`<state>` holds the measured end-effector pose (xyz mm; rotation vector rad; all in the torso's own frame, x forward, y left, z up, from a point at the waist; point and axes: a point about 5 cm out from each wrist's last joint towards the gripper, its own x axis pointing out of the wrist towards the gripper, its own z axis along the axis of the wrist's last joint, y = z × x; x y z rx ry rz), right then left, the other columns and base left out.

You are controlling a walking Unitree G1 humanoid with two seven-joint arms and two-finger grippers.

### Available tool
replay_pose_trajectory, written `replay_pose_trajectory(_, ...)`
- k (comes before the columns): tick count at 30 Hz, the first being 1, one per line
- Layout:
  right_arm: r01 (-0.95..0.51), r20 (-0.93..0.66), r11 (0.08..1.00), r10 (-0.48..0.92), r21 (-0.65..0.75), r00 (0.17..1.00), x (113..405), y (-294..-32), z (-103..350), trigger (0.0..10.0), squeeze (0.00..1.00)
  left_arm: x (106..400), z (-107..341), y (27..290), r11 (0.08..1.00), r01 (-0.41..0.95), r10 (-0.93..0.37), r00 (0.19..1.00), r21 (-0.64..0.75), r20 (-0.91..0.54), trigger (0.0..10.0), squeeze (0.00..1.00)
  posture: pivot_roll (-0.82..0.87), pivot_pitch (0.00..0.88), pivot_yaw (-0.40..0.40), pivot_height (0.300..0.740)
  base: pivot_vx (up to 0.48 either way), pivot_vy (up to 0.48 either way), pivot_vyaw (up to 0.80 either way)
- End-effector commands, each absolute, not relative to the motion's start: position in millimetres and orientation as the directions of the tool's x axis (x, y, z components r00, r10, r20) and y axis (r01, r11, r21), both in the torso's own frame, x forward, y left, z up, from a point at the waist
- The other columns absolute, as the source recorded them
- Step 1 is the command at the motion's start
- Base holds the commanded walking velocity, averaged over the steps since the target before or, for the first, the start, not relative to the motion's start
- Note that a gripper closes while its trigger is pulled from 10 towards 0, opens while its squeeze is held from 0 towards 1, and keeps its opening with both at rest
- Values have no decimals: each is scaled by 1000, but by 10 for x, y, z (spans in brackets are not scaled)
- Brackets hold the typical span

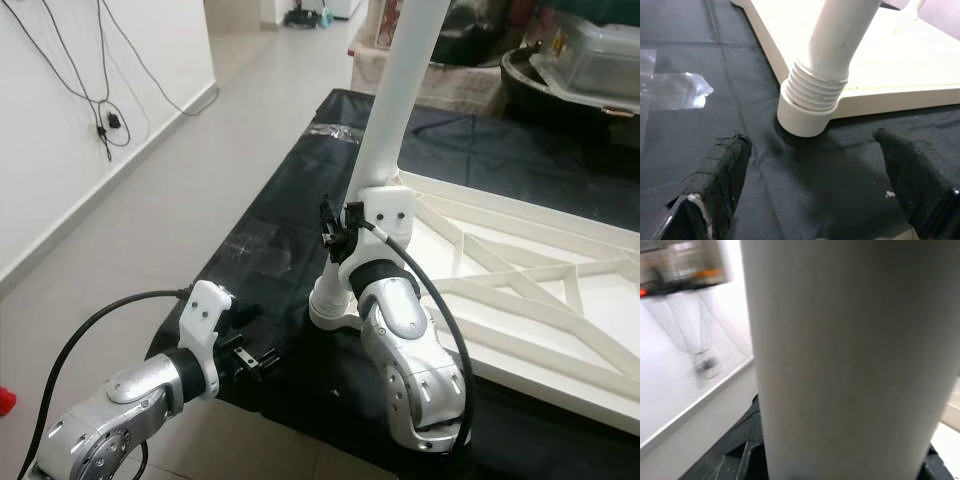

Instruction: Building children table

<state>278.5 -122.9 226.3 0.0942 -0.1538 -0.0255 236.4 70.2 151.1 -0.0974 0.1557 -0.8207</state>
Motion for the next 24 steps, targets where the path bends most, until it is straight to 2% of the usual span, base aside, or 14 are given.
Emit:
replay_pose_trajectory(1,160,55,986,-162,43,985,2819,-1356,2055,10000,0,2377,1467,714,684,716,-730,674,-144,-115,10000,0,139,79,-48,740,0,0,0)
replay_pose_trajectory(5,365,31,929,-367,64,930,2763,-1329,1999,10000,0,2382,1458,707,684,717,-730,675,-137,-111,10000,0,140,79,-50,740,0,0,0)
replay_pose_trajectory(20,505,12,858,-508,90,861,2841,-880,2045,10000,0,2382,1424,692,681,720,-732,673,-131,-109,10000,0,143,78,-61,740,0,0,0)
replay_pose_trajectory(24,464,-35,877,-463,128,885,2893,-822,2028,10000,0,2375,1417,688,682,720,-732,673,-131,-108,10000,0,143,78,-61,740,0,0,0)
